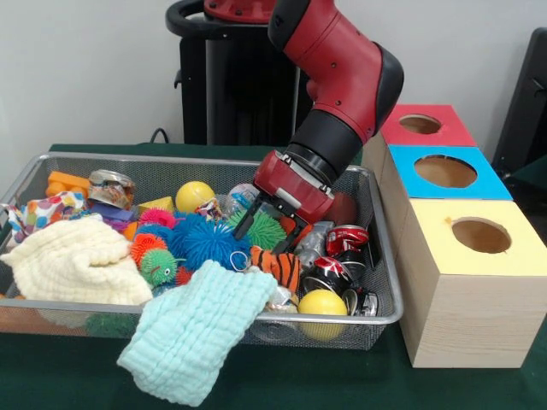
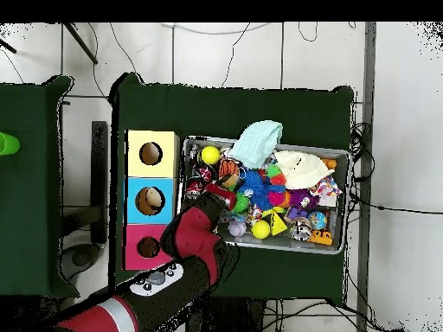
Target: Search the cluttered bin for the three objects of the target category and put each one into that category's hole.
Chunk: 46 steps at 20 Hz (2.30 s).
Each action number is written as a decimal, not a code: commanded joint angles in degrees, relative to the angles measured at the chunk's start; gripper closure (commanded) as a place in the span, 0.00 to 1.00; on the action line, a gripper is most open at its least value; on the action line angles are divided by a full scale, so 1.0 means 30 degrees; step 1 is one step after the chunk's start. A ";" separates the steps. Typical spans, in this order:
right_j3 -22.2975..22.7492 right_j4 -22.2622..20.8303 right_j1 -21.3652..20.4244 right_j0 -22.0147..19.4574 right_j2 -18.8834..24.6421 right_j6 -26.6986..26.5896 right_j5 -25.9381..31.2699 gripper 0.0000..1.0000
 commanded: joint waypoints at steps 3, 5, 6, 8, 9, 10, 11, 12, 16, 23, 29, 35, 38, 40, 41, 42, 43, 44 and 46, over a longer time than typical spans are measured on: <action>-0.2686 0.0966 0.1090 0.0256 0.1759 0.2188 -0.0428 0.00; -0.2666 0.1082 0.0981 0.0334 0.1688 0.2230 -0.0269 0.00; -0.2651 0.1094 0.0818 0.0330 0.1699 0.2276 -0.0116 0.00; -0.2573 0.0949 0.0227 0.0271 0.1748 0.2325 0.0514 0.00; -0.2500 0.0795 -0.0171 0.0222 0.1781 0.2328 0.0904 0.00; -0.2428 0.0615 -0.0591 0.0182 0.1801 0.2299 0.1340 0.00; -0.2346 0.0429 -0.1019 0.0124 0.1821 0.2278 0.1735 0.00; -0.2258 0.0235 -0.1422 0.0092 0.1828 0.2212 0.2130 0.00; -0.2161 -0.0202 -0.2363 -0.0037 0.1721 0.1958 0.3012 0.00; -0.3012 -0.0435 -0.2745 -0.0606 0.1655 0.1612 0.3284 0.00; -0.3410 -0.0092 -0.2315 -0.0747 0.1528 0.1740 0.2863 0.00; -0.3287 -0.0426 -0.2012 -0.0903 0.1831 0.2161 0.1954 0.00; -0.3340 -0.0494 -0.1840 -0.0921 0.1918 0.2245 0.1661 0.00; -0.3387 -0.0793 -0.1776 -0.1120 0.2246 0.2468 0.1199 0.00; -0.3402 -0.0941 -0.1707 -0.1249 0.2437 0.2640 0.0901 0.00; -0.3379 -0.1114 -0.1688 -0.1388 0.2640 0.2861 0.0585 0.00; -0.3387 -0.1138 -0.1546 -0.1430 0.2689 0.2971 0.0338 0.00; -0.3417 -0.1132 -0.1366 -0.1423 0.2681 0.2993 0.0185 0.00; -0.3427 -0.1091 -0.1150 -0.1406 0.2691 0.3118 -0.0040 0.00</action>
